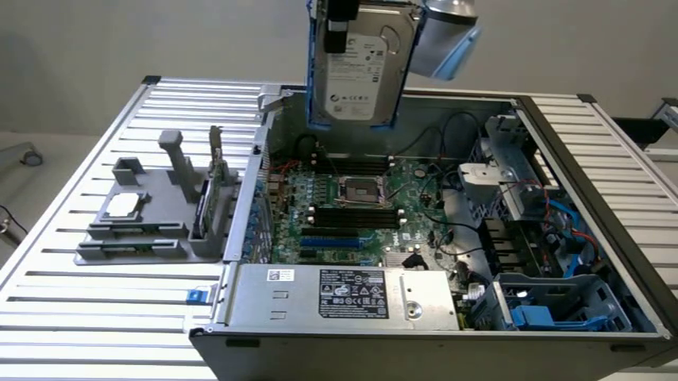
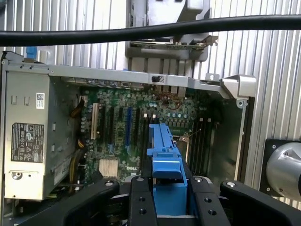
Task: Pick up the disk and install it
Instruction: 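Pick up the disk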
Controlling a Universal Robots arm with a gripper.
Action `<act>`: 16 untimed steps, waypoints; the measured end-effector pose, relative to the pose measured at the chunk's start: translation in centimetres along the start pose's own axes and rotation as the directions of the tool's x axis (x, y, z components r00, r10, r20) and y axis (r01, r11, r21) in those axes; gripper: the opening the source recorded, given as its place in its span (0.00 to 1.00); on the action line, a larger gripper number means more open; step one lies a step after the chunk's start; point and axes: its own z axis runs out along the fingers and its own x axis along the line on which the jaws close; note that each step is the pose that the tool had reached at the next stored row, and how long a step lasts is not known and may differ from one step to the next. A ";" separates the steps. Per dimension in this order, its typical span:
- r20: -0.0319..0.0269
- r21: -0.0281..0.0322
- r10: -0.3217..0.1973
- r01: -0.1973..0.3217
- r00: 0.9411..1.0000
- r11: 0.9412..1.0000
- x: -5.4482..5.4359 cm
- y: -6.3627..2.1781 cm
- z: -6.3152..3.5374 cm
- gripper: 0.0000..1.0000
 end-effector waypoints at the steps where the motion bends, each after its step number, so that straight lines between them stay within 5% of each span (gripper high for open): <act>1: 0.001 0.000 0.000 0.000 1.000 1.000 0.2 -0.29 -0.02 0.33; 16: 0.009 0.001 0.000 0.000 1.000 1.000 3.6 -4.45 -0.32 0.33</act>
